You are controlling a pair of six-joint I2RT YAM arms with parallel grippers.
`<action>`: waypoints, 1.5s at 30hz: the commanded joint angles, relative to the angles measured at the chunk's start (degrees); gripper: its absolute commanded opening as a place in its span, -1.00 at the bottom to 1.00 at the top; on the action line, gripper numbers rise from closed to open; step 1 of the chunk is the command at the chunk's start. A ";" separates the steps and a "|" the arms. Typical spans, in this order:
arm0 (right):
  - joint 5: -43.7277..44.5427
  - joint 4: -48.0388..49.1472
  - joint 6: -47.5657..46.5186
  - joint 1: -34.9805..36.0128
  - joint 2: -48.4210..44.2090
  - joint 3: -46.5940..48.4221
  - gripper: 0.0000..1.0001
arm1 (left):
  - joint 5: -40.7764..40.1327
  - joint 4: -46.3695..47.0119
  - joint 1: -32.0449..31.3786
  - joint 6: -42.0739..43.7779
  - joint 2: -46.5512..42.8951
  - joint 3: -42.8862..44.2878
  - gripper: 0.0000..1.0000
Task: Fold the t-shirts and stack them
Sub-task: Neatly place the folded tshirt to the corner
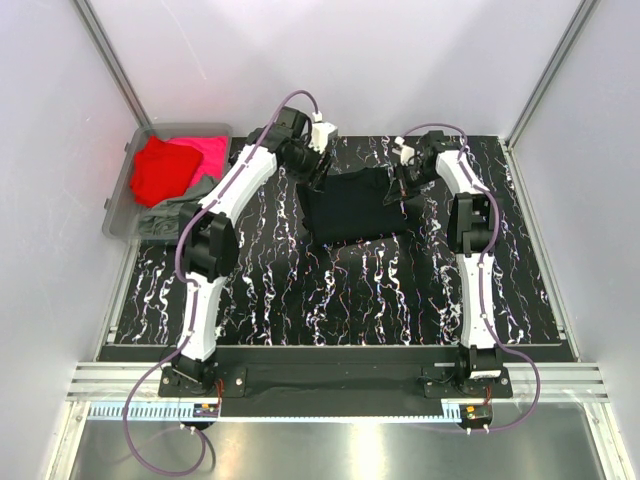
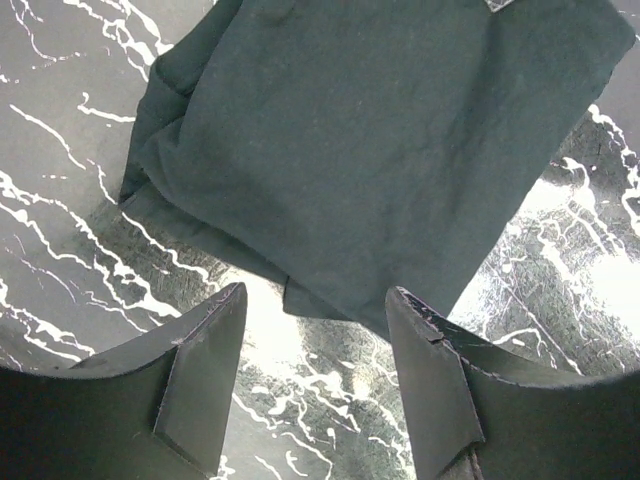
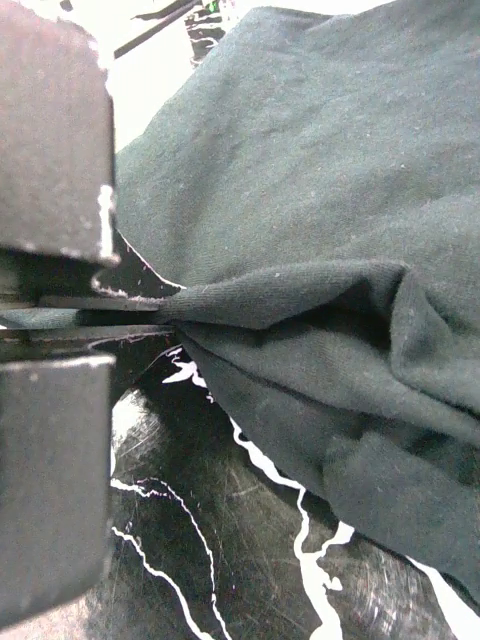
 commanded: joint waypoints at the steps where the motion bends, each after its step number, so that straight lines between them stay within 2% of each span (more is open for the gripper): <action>1: 4.00 -2.44 -1.41 0.36 -2.26 1.13 -1.00 | -0.68 1.11 -0.62 1.06 0.49 2.72 0.25; 9: 11.45 -0.07 -1.59 -5.61 -11.05 0.96 -1.00 | -1.47 1.11 -0.97 1.85 0.67 2.54 0.24; 15: 18.84 2.39 -1.76 -9.66 -12.20 0.52 -1.00 | -1.12 1.19 -0.97 1.85 1.54 3.77 0.24; 26: 31.15 8.62 -4.49 -14.41 -6.23 7.72 -1.00 | -2.17 1.11 -0.97 2.64 0.58 3.24 0.24; 33: 38.00 9.25 -4.23 -16.51 3.34 24.66 -1.00 | -3.58 1.11 -1.85 3.43 0.14 3.33 0.24; 45: 45.03 15.39 -5.71 -20.03 5.29 25.22 -1.00 | -4.37 1.02 -2.82 4.05 0.14 3.15 0.24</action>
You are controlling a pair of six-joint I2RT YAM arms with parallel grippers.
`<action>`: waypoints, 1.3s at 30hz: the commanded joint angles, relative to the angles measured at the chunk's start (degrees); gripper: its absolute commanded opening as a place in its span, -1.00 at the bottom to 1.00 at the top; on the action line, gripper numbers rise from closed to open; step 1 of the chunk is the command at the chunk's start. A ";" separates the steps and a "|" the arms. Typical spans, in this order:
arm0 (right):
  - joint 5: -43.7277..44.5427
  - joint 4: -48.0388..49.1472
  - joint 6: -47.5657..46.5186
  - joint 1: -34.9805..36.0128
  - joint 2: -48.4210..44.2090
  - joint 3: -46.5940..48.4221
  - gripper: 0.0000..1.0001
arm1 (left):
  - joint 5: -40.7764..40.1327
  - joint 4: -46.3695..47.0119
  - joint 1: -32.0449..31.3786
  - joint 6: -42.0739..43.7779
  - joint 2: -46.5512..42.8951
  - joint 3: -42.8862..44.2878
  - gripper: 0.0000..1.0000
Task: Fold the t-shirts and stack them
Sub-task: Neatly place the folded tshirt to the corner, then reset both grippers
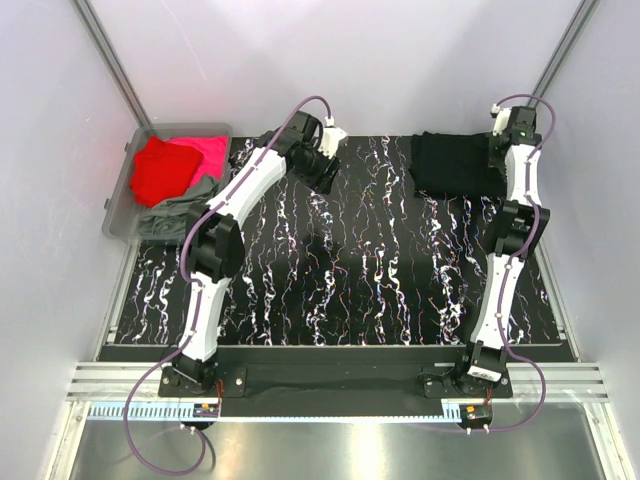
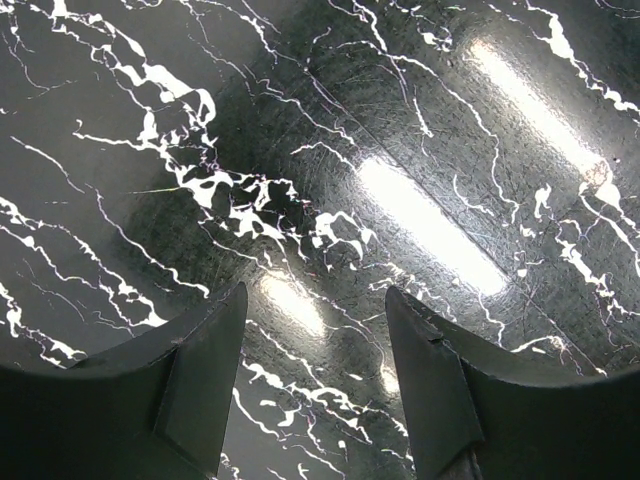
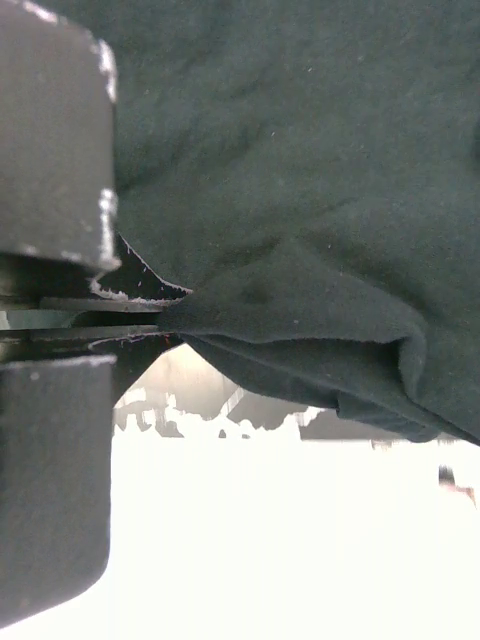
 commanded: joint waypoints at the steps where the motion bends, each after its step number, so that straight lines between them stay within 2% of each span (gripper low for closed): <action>1: 4.82 6.09 -1.59 -1.32 -0.17 3.36 -1.00 | -0.87 1.17 -0.35 0.88 -1.41 1.76 0.24; 9: 7.20 11.18 -2.11 -2.82 1.32 3.71 -1.00 | -1.22 1.00 -0.87 1.14 -1.24 1.49 0.24; 19: 7.28 14.53 -2.56 -2.12 3.78 5.30 -0.90 | -1.40 1.00 -1.22 1.32 -1.32 1.23 0.24; 20: 8.16 14.70 -2.47 -2.03 3.78 5.38 -0.47 | -1.40 1.00 -1.23 1.23 -1.24 1.32 0.24; 21: 9.13 14.79 -1.60 -1.94 3.78 5.56 -0.18 | -1.57 1.00 -1.31 1.32 -1.24 1.32 0.24; 22: 10.00 14.88 -1.15 -1.85 3.61 5.73 0.02 | -1.58 1.00 -1.31 1.32 -1.32 1.40 0.24; 24: 10.28 14.53 0.60 -1.85 1.59 5.73 0.27 | -1.93 1.00 -1.49 1.32 -1.41 1.67 0.24; 26: 9.31 13.74 1.57 -1.85 -1.74 5.82 0.37 | -2.19 1.08 -1.75 1.49 -1.68 1.93 0.24; 27: 9.31 13.56 3.23 -1.85 -2.97 5.82 0.54 | -3.58 1.08 -1.84 1.41 -1.76 2.63 0.22; 29: 8.18 13.65 4.82 -1.76 -7.10 5.56 0.69 | -6.05 1.52 -2.28 1.67 -1.85 3.77 0.24; 31: 6.51 14.26 6.32 -1.50 -11.48 4.25 0.95 | -10.70 2.40 -2.54 2.11 -1.50 4.74 0.33; 33: 5.27 15.32 7.02 -0.28 -14.92 -0.40 0.96 | -14.47 3.19 -2.54 2.20 -1.24 5.97 0.45; 34: 3.35 15.32 7.29 0.34 -18.85 -2.77 0.99 | -15.45 3.45 -2.54 2.20 -1.15 6.15 0.75; 35: 1.07 15.23 7.55 0.96 -21.16 -9.49 0.99 | -15.64 3.63 -2.54 2.54 -1.06 6.41 0.97; 36: -1.21 15.23 7.73 3.05 -23.70 -13.91 1.00 | -15.64 3.72 -2.37 2.63 -0.97 6.41 0.97; 37: -7.15 15.23 7.64 4.12 -28.86 -23.18 0.99 | -15.55 3.81 -2.28 2.03 -1.06 6.24 0.98; 39: -10.54 15.41 9.64 7.36 -33.11 -32.28 0.99 | -17.91 3.81 -1.84 0.62 -1.15 5.19 0.97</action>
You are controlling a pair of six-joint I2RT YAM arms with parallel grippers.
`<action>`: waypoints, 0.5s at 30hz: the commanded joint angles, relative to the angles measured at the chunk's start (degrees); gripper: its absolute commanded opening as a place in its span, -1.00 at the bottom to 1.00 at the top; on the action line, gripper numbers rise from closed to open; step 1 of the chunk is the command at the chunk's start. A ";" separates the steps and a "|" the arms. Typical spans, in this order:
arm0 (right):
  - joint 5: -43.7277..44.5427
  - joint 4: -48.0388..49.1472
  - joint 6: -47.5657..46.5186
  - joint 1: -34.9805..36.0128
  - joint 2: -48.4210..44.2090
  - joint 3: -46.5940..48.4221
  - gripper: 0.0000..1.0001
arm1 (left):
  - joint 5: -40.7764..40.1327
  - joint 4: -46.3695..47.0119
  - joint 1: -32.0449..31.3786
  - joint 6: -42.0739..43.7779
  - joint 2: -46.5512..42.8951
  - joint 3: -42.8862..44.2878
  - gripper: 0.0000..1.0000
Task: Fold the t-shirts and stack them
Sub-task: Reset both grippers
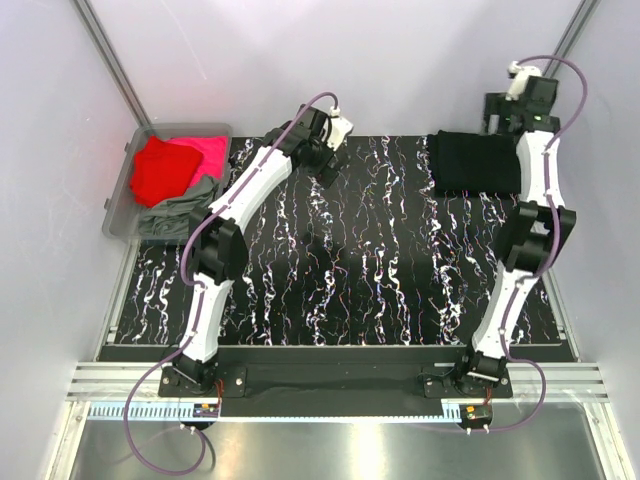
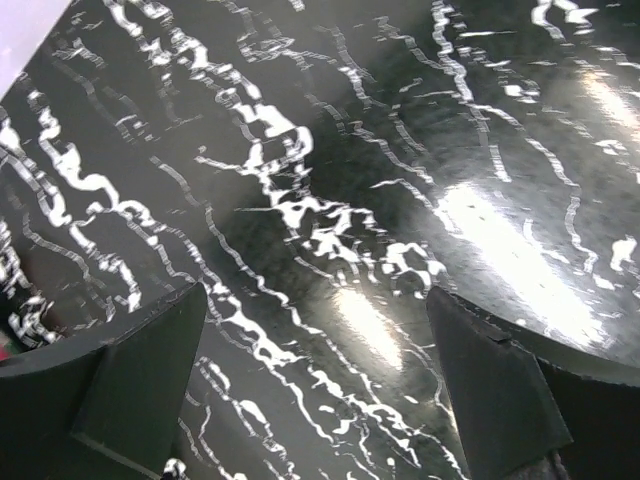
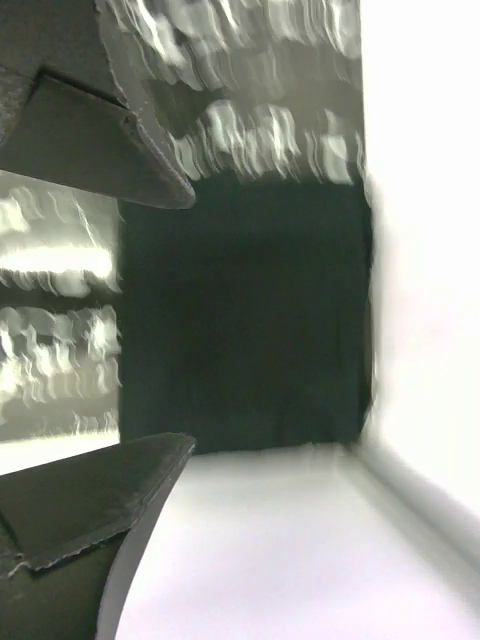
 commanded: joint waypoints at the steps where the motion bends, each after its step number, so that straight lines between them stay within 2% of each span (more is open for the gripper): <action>1: -11.27 0.94 4.08 10.27 -11.87 -18.43 0.99 | -5.42 1.86 0.74 -1.70 -1.24 0.60 0.97; 4: -12.06 0.94 5.33 17.56 -17.50 -27.88 0.99 | -4.99 1.95 1.53 -4.59 -2.11 -2.13 0.98; 6: -13.99 1.03 6.37 19.53 -19.54 -34.48 1.00 | -4.37 2.13 2.40 -7.57 -2.64 -4.24 0.97; 10: -18.13 1.12 12.35 20.15 -22.80 -41.08 0.99 | -4.54 2.48 5.21 -13.38 -5.18 -7.49 0.97; 15: -15.68 1.20 15.87 20.41 -24.73 -44.08 0.99 | -0.95 2.57 8.91 -18.13 -9.31 -13.20 0.97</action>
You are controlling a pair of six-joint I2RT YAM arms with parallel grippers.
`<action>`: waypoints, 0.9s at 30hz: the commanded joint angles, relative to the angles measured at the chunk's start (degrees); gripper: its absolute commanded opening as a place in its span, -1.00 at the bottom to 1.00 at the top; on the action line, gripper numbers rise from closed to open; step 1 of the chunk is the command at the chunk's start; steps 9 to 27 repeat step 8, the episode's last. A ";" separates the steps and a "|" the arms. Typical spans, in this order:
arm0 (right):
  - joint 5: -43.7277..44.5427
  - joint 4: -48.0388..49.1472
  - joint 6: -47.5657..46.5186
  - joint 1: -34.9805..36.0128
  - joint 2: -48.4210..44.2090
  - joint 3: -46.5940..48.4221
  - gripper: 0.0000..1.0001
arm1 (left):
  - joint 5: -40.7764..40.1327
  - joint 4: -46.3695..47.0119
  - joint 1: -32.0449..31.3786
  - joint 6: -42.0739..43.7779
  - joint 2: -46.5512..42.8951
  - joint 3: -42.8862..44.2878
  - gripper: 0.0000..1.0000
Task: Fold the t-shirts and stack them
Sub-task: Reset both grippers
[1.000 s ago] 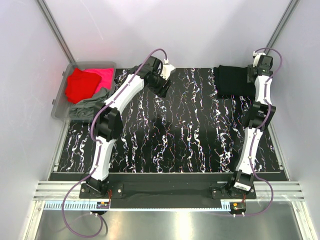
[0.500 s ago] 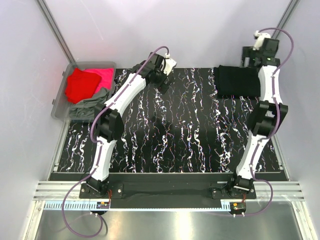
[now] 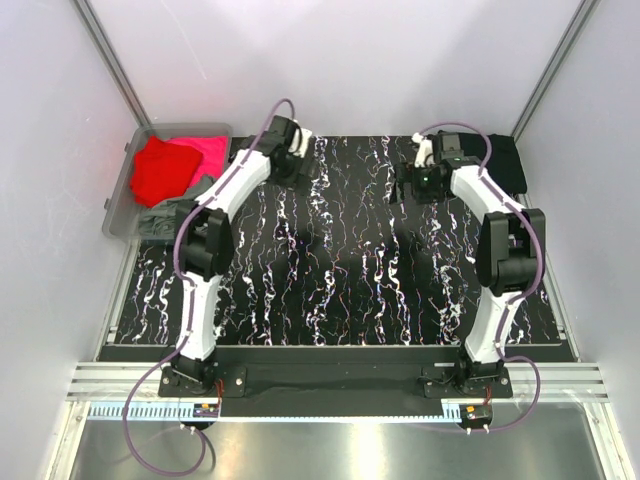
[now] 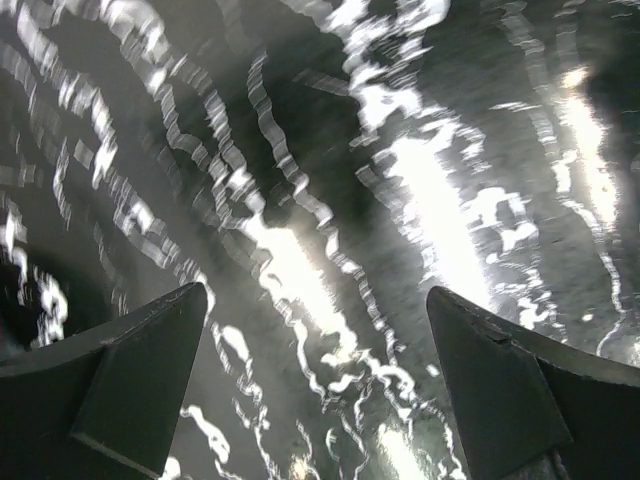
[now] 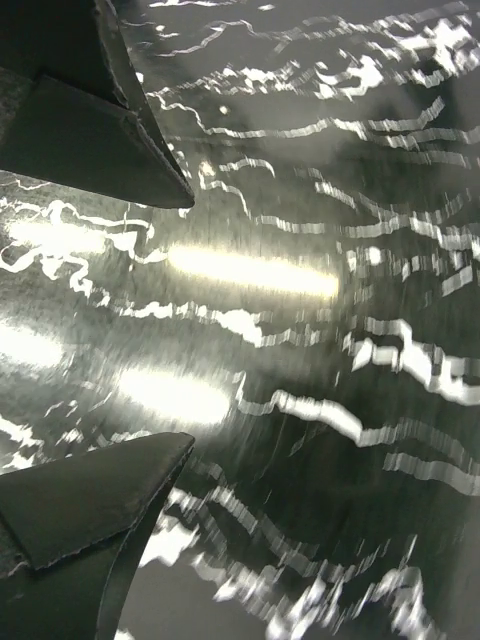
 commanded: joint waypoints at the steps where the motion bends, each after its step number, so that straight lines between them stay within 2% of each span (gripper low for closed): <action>1: 1.46 2.01 4.00 -0.57 -6.09 -0.30 0.99 | 2.27 1.87 2.11 -5.27 -8.27 -2.56 0.98; 5: 7.17 2.10 0.07 2.77 -7.24 -2.06 0.99 | 5.17 3.53 2.20 -5.79 -10.91 -9.49 0.97; 8: 10.24 1.75 -2.94 5.05 -6.97 -3.29 0.99 | 7.11 4.24 2.29 -5.62 -11.09 -9.78 0.98; 27: 10.24 1.75 -2.94 5.05 -6.97 -3.29 0.99 | 7.11 4.24 2.29 -5.62 -11.09 -9.78 0.98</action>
